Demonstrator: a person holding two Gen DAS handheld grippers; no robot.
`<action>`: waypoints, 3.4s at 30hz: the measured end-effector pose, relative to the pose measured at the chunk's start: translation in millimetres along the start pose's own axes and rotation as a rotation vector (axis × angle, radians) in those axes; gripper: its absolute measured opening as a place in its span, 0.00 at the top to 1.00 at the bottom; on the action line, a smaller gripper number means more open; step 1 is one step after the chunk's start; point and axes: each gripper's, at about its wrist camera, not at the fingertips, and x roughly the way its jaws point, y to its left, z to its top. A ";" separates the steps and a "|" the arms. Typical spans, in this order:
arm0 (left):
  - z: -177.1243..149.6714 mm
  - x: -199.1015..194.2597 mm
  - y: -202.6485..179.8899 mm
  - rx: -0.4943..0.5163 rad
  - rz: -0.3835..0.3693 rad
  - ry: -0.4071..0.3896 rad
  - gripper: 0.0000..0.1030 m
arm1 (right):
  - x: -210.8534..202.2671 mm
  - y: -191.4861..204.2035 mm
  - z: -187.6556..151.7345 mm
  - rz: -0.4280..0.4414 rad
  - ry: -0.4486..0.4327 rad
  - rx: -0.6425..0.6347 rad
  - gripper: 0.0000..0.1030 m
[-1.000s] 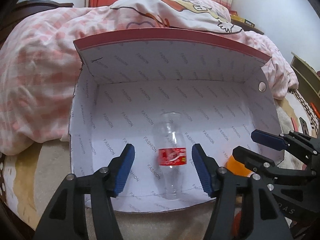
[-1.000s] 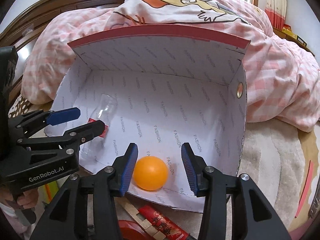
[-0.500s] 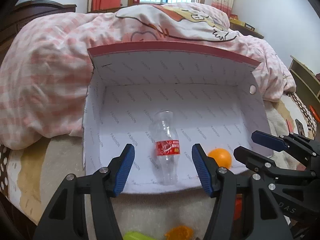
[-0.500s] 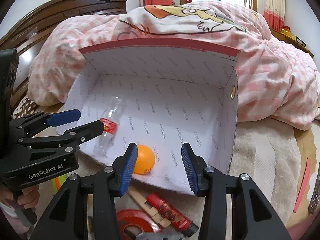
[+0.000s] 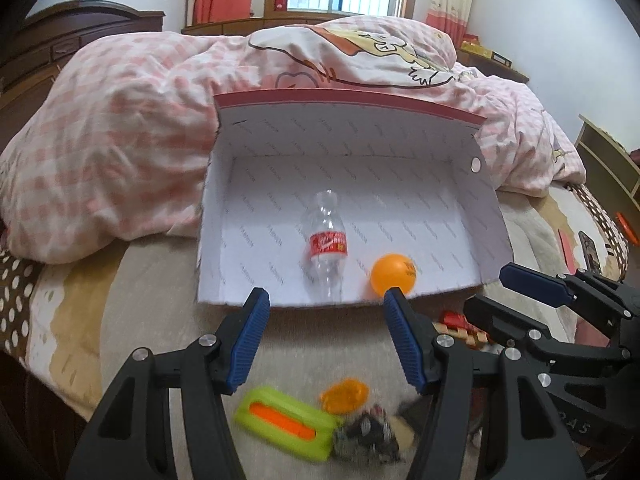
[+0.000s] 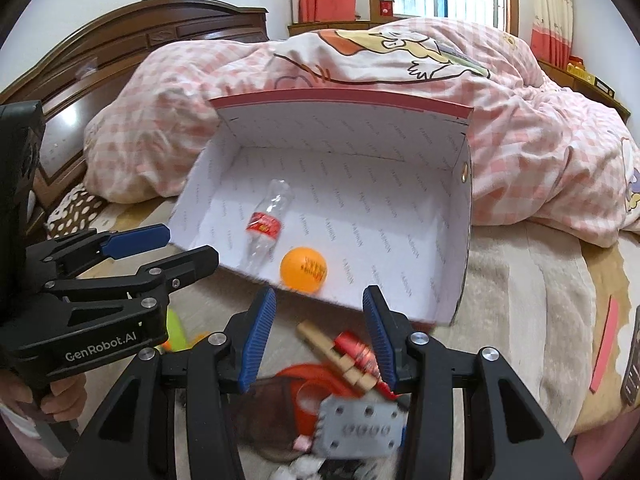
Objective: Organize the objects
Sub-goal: 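Withdraw both open grippers from the box back toward the scattered items, then grasp the dark translucent square plate with the right gripper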
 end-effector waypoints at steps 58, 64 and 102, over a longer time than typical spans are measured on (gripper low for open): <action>-115.0 -17.4 15.4 -0.066 0.055 0.150 0.42 | -30.6 13.6 -107.4 0.014 0.030 0.059 0.55; -114.1 -17.1 19.8 -0.082 0.052 0.147 0.42 | -30.9 25.1 -92.8 0.032 -0.001 0.007 0.55; -95.5 -23.6 -15.9 0.062 -0.070 0.031 0.42 | -50.3 10.4 -113.3 0.301 0.110 0.179 0.95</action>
